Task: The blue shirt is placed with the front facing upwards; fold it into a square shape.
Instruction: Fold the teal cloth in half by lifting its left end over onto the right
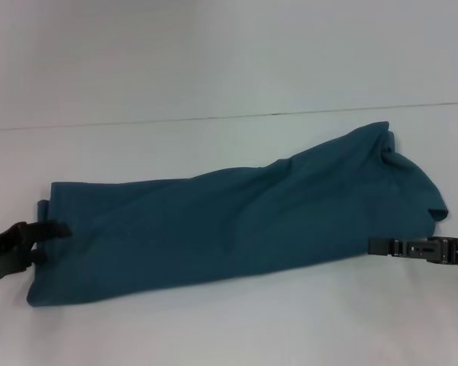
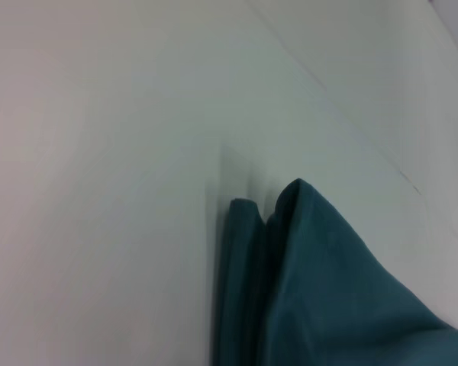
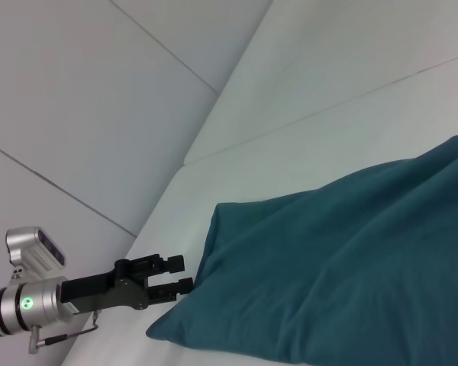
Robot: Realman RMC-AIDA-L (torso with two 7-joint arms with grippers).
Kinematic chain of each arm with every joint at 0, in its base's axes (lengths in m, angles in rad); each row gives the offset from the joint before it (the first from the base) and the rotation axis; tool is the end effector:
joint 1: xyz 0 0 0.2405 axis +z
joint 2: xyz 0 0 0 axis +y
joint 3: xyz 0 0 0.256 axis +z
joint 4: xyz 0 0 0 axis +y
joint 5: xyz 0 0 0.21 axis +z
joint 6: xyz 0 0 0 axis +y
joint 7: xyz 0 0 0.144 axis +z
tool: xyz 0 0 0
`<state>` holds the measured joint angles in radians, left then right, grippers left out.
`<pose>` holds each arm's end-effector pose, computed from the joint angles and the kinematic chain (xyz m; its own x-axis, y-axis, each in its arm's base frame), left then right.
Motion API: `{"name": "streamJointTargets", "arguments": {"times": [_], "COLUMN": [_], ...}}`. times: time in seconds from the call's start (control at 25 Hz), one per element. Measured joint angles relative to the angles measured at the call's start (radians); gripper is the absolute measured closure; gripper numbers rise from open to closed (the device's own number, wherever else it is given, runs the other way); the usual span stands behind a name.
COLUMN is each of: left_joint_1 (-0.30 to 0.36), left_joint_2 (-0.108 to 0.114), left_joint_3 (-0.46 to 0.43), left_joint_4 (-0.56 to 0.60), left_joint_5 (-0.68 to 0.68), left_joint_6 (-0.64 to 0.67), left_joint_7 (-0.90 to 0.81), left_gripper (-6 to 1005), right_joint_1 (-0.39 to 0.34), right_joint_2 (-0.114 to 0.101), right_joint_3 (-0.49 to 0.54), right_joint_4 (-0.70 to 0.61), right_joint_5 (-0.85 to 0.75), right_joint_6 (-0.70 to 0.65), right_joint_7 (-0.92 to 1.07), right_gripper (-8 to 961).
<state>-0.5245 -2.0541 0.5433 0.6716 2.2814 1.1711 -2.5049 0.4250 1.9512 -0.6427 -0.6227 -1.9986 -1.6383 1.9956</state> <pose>-0.3414 0.3554 0.0278 -0.1194 0.7995 0.5887 0.9913 0.1295 0.0252 0.3156 0.3027 0.0502 0.3143 -0.8068 -0.5004 -0.8884 -0.4357 0.1446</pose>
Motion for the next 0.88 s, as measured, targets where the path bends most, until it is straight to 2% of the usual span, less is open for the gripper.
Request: {"name": "streamJointTargets", "arguments": {"times": [0.36,0.88], "left_joint_1": [-0.001,-0.007], "left_joint_2": [0.001,-0.011], "left_joint_3": [-0.008,0.012], "left_joint_4": [0.042,-0.005], "left_joint_5": [-0.010,-0.003], "left_joint_6": [0.021,-0.062], "left_joint_7": [-0.012,-0.007], "left_gripper": [266,266], "right_joint_1": [-0.001,-0.002], "right_joint_2": [0.000,-0.008], "right_joint_3": [0.000,0.000], "right_joint_4": [0.003,0.027], "right_joint_5": [0.000,0.000], "right_joint_6": [0.000,0.007], "right_joint_7": [0.000,-0.005], "right_gripper": [298,297]}}
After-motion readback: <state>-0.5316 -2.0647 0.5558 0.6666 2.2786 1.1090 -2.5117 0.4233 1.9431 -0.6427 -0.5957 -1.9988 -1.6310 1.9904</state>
